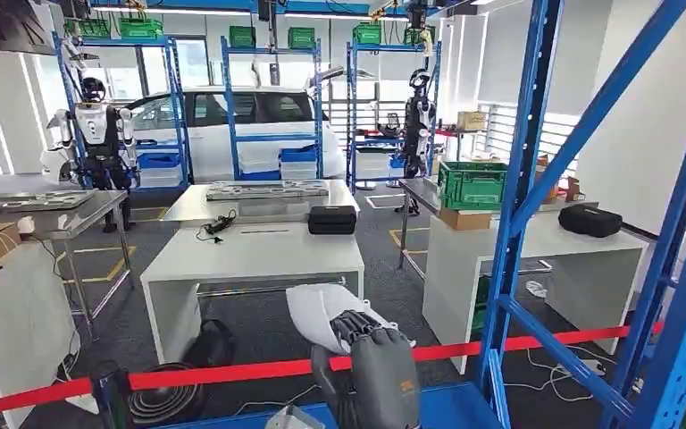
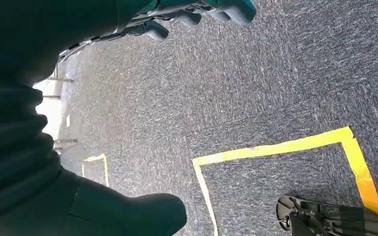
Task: Take the parts from the cabinet and place them on the table.
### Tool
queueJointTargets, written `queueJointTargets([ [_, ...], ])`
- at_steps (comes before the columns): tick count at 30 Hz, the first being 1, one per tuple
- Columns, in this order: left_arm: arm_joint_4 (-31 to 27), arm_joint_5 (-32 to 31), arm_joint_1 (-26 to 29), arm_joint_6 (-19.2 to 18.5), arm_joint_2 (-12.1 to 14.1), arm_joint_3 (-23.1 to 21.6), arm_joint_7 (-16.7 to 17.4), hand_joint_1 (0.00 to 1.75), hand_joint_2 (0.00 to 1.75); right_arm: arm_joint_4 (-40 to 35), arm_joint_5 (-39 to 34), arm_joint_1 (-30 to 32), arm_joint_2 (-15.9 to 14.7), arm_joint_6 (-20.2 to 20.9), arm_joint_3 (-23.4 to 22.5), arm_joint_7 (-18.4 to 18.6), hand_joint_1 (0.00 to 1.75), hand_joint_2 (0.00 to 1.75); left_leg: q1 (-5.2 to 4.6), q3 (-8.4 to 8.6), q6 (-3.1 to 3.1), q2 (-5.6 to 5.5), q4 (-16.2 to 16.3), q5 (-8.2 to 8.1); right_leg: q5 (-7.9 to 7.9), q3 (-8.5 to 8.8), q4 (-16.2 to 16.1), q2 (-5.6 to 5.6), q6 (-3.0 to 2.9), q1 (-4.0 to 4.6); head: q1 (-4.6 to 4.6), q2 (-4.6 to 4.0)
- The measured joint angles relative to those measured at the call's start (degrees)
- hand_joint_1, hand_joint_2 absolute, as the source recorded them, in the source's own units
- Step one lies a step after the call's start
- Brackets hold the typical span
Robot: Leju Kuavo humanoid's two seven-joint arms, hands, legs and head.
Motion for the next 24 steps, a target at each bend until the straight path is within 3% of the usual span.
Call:
queueJointTargets([
  [10, 0.0, 0.0, 0.03, 0.0, 0.0, 0.13, -0.02, 0.0, 1.75, -1.16, -0.35, 0.1, -0.15, -0.11, 1.36, -0.22, 1.75, 1.75, 0.01, -0.01, -0.01, 0.0, 0.0, 0.0, 0.0, -0.01, 0.01, -0.01, -0.01, 0.01, 0.0, 0.0],
  [15, 0.0, -0.02, 0.0, -0.44, 0.0, 0.15, -0.17, 0.0, 1.75, -1.34, -0.94, 0.55, -0.63, -0.72, 2.28, -2.43, 1.75, 1.75, 0.0, -0.01, -0.01, 0.0, 0.0, 0.0, -0.01, -0.01, 0.0, 0.0, -0.01, 0.01, 0.0, 0.0],
  [24, 0.0, -0.02, 0.02, -0.44, 0.0, 0.39, -0.42, 0.0, 1.75, -1.47, 0.0, 1.93, -1.24, 0.66, 2.98, -1.42, 1.75, 1.75, 0.0, 0.0, -0.01, 0.0, 0.0, 0.0, 0.0, 0.01, 0.0, -0.01, -0.01, 0.01, 0.0, 0.0],
])
